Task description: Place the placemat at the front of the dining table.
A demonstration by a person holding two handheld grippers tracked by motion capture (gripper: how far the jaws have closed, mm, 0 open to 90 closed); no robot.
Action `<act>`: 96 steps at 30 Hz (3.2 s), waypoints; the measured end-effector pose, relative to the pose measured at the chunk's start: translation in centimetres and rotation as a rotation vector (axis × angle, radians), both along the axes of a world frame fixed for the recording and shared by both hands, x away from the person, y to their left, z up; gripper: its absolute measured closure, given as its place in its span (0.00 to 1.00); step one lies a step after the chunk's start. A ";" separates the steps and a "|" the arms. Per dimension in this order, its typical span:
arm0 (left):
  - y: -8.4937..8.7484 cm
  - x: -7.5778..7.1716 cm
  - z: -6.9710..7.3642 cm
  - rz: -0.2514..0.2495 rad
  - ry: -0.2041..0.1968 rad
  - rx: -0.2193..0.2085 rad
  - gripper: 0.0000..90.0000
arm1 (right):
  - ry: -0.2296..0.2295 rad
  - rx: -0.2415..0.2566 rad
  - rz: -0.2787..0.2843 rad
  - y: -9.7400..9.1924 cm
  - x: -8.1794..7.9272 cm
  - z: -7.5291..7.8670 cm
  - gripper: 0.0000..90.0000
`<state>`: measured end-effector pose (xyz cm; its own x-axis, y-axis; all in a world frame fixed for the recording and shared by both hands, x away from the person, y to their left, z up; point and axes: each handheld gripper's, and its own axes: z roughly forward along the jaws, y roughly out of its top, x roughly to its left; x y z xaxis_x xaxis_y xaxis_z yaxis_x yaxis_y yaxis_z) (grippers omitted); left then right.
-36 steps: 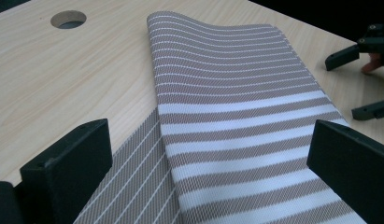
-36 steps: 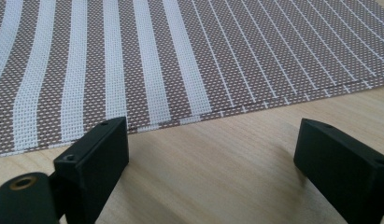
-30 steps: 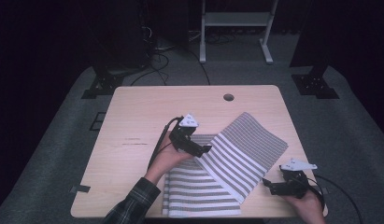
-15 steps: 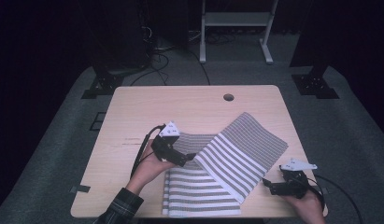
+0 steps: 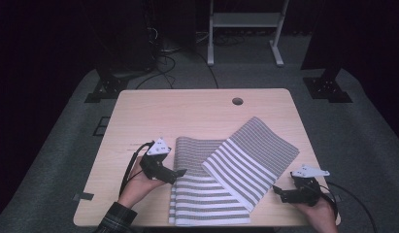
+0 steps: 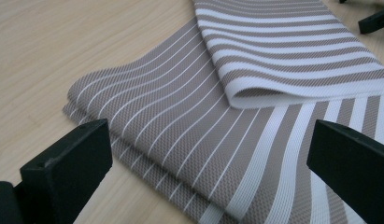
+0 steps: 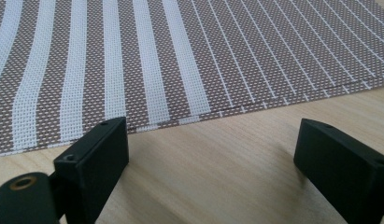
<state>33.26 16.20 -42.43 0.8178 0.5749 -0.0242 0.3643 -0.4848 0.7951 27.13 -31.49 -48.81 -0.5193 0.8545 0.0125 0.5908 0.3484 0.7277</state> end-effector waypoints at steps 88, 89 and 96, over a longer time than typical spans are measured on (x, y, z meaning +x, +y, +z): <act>7.2 -3.4 -6.0 0.056 0.046 0.128 0.00 | 0.034 0.012 -0.297 -4.5 9.6 1.1 0.56; 7.2 -3.4 -6.0 0.056 0.046 0.128 0.00 | 0.032 0.014 -0.302 -4.5 9.6 1.1 0.60; 7.2 -3.4 -6.0 0.062 0.048 0.125 0.00 | 0.044 0.045 -0.271 -4.8 9.8 1.2 0.92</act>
<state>29.86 23.36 -48.40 0.7804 0.6251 0.0132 0.4324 -0.5548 0.7108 36.96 -36.24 -47.63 -0.2704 0.9601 0.0711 0.6894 0.1415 0.7105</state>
